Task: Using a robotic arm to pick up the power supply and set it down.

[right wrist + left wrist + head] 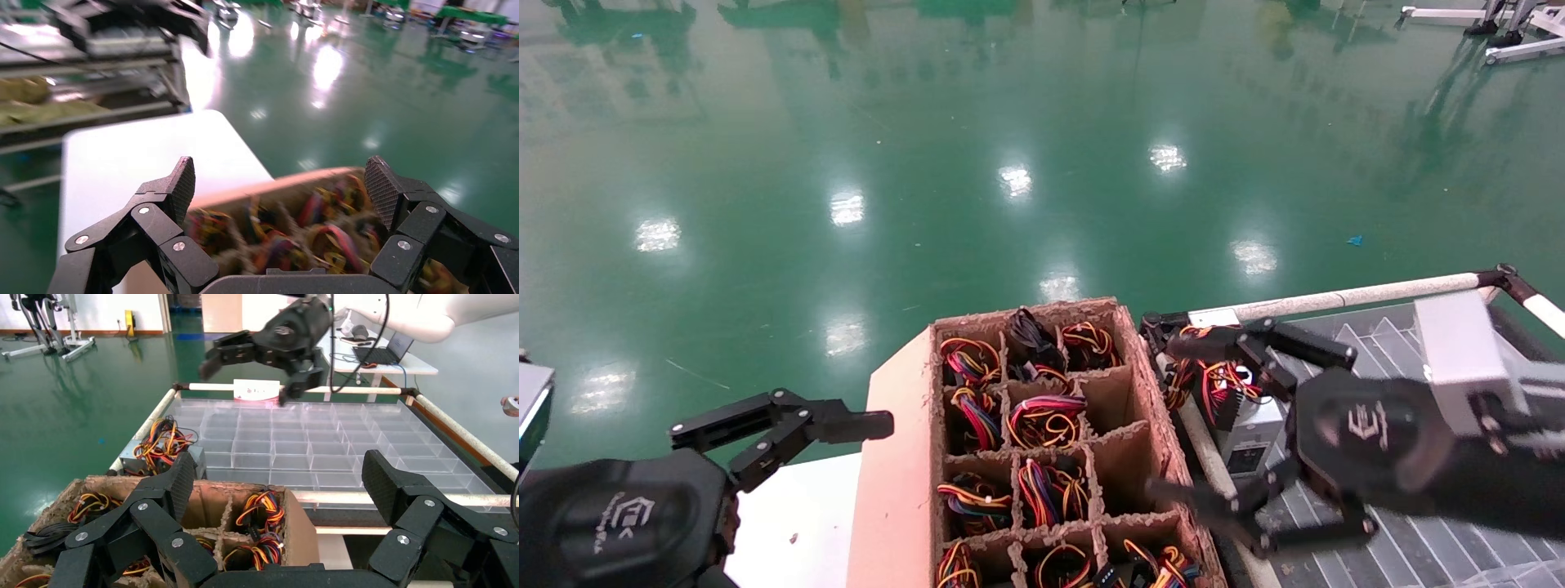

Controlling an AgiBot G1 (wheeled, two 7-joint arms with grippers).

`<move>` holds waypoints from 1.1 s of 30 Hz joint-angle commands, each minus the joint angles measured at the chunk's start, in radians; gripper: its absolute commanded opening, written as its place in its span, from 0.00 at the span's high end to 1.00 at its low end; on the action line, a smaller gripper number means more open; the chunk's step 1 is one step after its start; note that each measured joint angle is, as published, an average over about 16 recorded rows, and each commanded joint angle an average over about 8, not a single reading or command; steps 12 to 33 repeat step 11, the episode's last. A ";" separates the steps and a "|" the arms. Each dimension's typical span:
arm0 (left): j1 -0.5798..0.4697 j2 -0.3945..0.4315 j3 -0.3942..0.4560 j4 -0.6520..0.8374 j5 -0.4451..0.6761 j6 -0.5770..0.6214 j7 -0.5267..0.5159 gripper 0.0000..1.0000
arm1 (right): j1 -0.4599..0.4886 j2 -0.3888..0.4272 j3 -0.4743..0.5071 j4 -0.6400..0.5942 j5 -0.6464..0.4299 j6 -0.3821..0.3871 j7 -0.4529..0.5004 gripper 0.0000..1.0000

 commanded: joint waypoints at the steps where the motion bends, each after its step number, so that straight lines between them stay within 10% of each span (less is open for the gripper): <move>1: 0.000 0.000 0.000 0.000 0.000 0.000 0.000 0.00 | -0.031 0.008 0.009 0.045 0.027 0.002 0.030 0.00; 33: 0.000 0.000 0.000 0.000 0.000 0.000 0.000 0.00 | -0.130 0.034 0.037 0.189 0.114 0.009 0.128 0.00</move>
